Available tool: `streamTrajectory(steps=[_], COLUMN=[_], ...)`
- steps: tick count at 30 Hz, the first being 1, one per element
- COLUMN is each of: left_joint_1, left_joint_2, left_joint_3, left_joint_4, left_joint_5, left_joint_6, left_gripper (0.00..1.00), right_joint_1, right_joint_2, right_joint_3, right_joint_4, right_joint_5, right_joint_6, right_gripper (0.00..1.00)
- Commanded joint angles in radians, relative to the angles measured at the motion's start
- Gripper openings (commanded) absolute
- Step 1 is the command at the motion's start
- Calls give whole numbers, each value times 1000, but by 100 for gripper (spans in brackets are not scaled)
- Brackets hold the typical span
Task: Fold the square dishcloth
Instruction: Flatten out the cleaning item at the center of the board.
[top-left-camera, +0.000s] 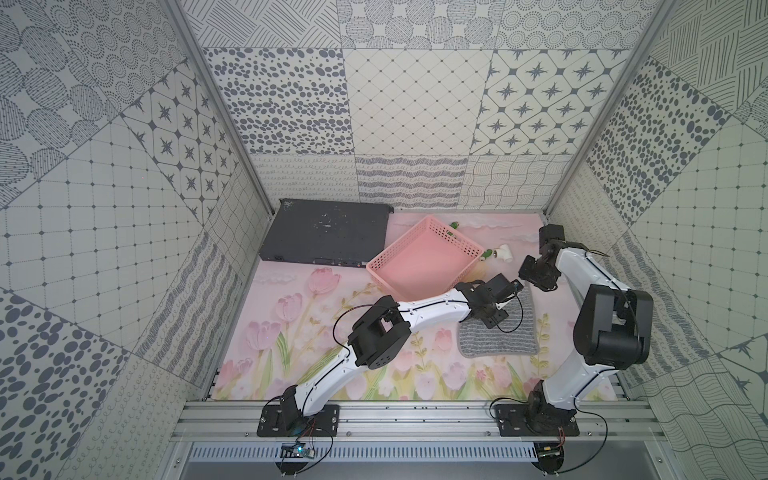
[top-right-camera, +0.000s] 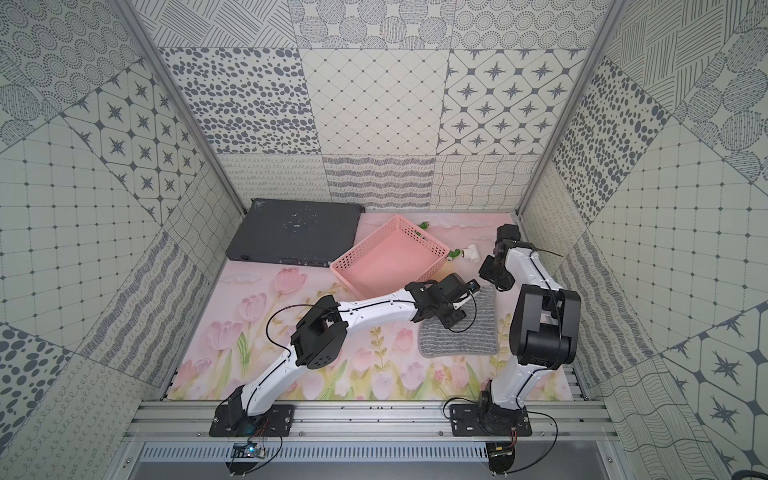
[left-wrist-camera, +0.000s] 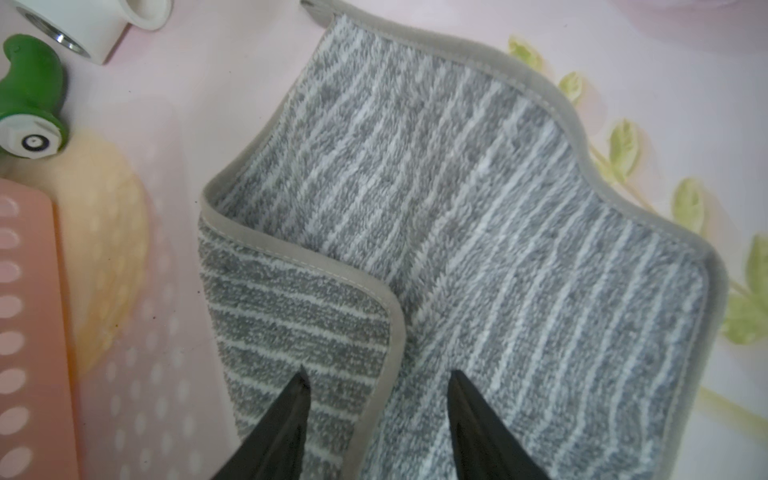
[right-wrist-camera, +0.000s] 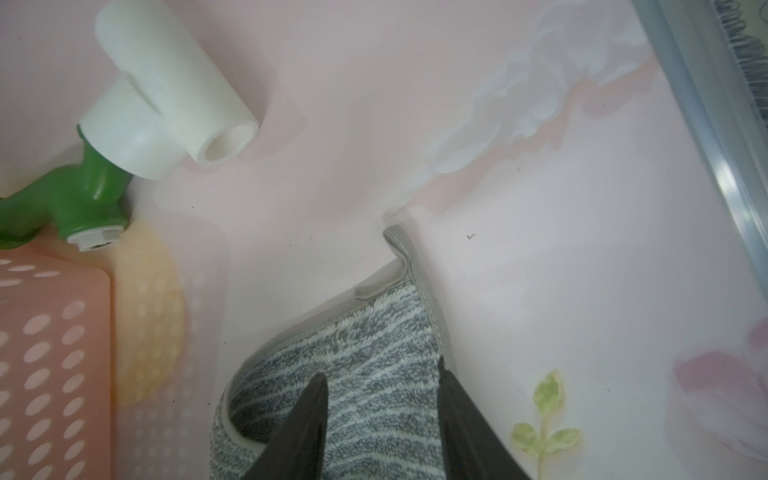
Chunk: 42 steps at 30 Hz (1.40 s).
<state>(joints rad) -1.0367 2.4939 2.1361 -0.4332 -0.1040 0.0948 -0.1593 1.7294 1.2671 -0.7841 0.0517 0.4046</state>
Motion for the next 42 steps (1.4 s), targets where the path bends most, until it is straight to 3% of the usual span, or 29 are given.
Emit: streamTrajectory(steps=[1,7,11,17,22,27,36,42], left_joint_1=[-11,-12,-12,-12,-7,2,61,87], left_joint_2=[40,77,94,101,100,54,-132,-144], left_joint_3=[62,113,134,141,145,111,-156,-195], left_joint_4=[-97,-120,-127,-107,-93,-55,157,179], left_joint_5=[-57,-44,-44,-52,-68,-90,-70,-43], left_joint_6=[115,121,121,113,97,46,-128,-195], left_gripper=[54,54,48,26,0,0,0,0], right_joint_1=[-5,-5,-4,-5,-5,-5,-3,-2], right_joint_2=[17,19,23,40,53,65,91,136], right_joint_3=[7,15,18,21,20,20,34,69], right_joint_4=[8,7,8,8,9,12,14,37], right_joint_5=[-8,-10,-16,-13,-9,6,4,-39], right_joint_6=[10,8,8,6,4,1,-12,-15], right_gripper=[45,45,45,45,45,45,45,45])
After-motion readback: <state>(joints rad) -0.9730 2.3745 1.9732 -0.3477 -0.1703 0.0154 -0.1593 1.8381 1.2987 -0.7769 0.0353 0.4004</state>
